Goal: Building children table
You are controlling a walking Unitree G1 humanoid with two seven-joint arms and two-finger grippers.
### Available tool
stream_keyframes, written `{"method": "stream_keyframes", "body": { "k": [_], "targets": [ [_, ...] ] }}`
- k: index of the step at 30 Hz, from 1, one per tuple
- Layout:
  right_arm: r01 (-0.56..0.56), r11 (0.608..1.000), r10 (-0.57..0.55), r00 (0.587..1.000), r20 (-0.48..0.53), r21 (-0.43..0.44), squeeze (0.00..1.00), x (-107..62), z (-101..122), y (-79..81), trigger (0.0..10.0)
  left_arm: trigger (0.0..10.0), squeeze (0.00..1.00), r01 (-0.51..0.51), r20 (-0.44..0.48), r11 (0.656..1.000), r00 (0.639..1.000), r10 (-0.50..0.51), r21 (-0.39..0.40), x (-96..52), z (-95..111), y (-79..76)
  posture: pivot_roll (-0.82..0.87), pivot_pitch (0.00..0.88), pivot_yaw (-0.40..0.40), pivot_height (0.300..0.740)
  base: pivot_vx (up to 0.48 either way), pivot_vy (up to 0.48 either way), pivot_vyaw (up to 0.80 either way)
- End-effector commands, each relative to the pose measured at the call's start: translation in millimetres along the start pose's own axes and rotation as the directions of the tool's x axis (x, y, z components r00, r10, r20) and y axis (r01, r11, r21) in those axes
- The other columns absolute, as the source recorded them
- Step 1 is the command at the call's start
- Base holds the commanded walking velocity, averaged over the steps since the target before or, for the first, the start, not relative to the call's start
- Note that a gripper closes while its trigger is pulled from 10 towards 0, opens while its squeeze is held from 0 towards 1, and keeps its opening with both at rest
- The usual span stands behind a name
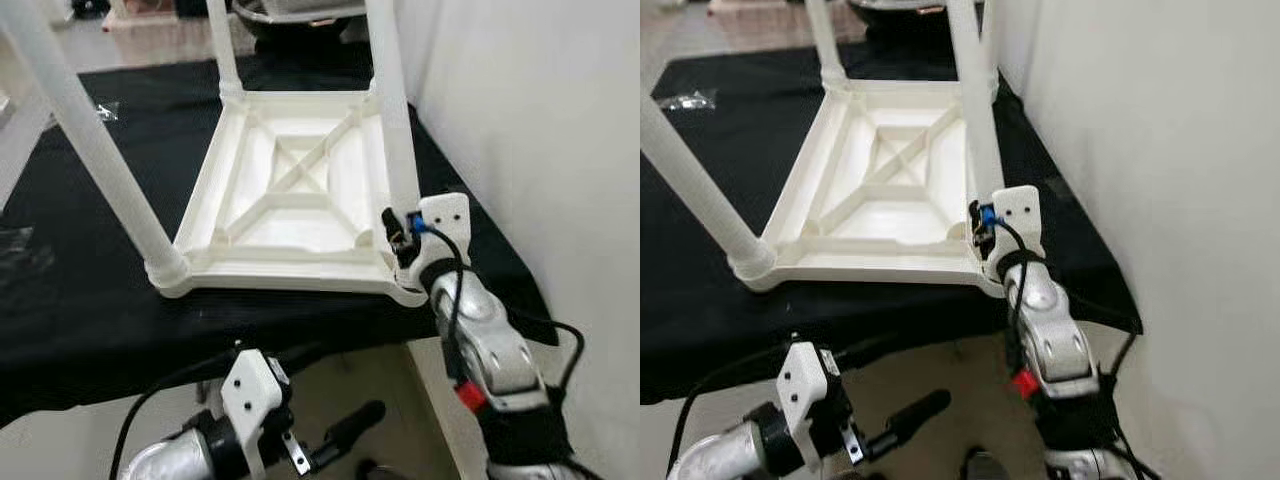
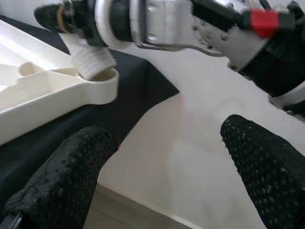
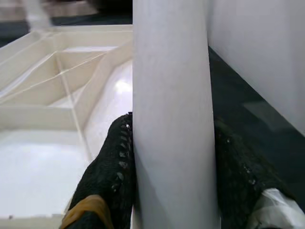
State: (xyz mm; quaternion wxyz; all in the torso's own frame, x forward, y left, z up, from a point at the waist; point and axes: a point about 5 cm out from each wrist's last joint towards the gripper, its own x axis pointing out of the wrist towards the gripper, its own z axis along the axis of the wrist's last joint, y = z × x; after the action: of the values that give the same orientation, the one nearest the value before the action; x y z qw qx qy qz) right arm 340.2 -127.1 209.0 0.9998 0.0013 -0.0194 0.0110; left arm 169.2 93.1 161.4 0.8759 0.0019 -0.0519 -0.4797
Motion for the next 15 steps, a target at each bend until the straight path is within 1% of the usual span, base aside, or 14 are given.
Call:
{"method": "stream_keyframes", "body": {
  "k": [1,4,7,8,9,10,12,13,14,15],
  "targets": [
    [0.005,0.999,-0.004,0.999,-0.036,0.042,0.00,0.1,-8,4.6,0.0,10.0,0.00,-0.004,-0.015,1.000,1.000,0.004,0.004,-1.8,0,-0.6,0.00,0.224,-0.001,0.740,0.000,0.000,0.00],
    [0.015,0.996,-0.015,1.000,-0.003,0.083,0.00,-4.8,-4,11.3,0.0,10.0,0.00,-0.005,-0.019,1.000,1.000,0.005,-0.005,-3.3,-1,-5.5,0.00,0.225,0.005,0.740,0.000,0.000,0.00],
    [0.023,0.995,-0.023,1.000,0.004,0.093,0.00,-4.7,-3,12.6,0.0,10.0,0.00,-0.005,-0.021,1.000,1.000,0.005,-0.007,-3.7,-1,-6.3,0.00,0.225,0.005,0.740,0.000,0.000,0.00],
    [0.005,0.993,-0.009,0.999,0.038,0.120,0.00,-4.3,1,12.5,0.0,10.0,0.00,-0.010,-0.022,1.000,1.000,0.010,-0.011,-4.0,-2,-5.8,-0.01,0.232,0.005,0.740,0.000,0.000,0.00],
    [-0.013,0.990,0.001,0.996,0.088,0.139,0.00,-3.6,10,9.4,0.0,10.0,0.00,-0.010,-0.023,1.000,1.000,0.009,-0.011,-3.5,-3,-5.2,-0.01,0.223,0.006,0.740,0.000,0.000,0.00],
    [-0.013,0.990,0.001,0.996,0.088,0.139,0.00,-3.6,10,9.4,0.0,10.0,0.00,-0.010,-0.023,1.000,1.000,0.009,-0.011,-3.5,-3,-5.2,-0.01,0.223,0.006,0.740,0.000,0.000,0.00],
    [-0.096,0.977,0.060,0.980,0.189,0.190,0.00,-2.2,29,8.6,0.0,10.0,0.00,-0.008,-0.022,1.000,1.000,0.008,-0.008,-1.6,-3,-3.7,-0.01,0.227,0.007,0.740,0.000,0.000,0.00],
    [-0.196,0.946,0.125,0.956,0.266,0.258,0.00,-3.9,44,11.0,0.0,10.0,0.00,-0.007,-0.020,1.000,1.000,0.007,-0.005,-0.2,-3,-2.7,-0.01,0.220,0.005,0.740,0.000,0.000,0.00],
    [-0.196,0.946,0.125,0.956,0.266,0.258,0.00,-3.9,44,11.0,0.0,10.0,0.00,-0.007,-0.020,1.000,1.000,0.007,-0.005,-0.2,-3,-2.7,-0.01,0.220,0.005,0.740,0.000,0.000,0.00],
    [-0.310,0.894,0.185,0.913,0.364,0.322,0.00,-8.9,63,10.6,0.0,10.0,0.00,-0.012,-0.017,1.000,1.000,0.012,-0.003,0.6,-3,-0.8,-0.01,0.226,0.006,0.740,0.000,0.000,0.00]
  ]
}}
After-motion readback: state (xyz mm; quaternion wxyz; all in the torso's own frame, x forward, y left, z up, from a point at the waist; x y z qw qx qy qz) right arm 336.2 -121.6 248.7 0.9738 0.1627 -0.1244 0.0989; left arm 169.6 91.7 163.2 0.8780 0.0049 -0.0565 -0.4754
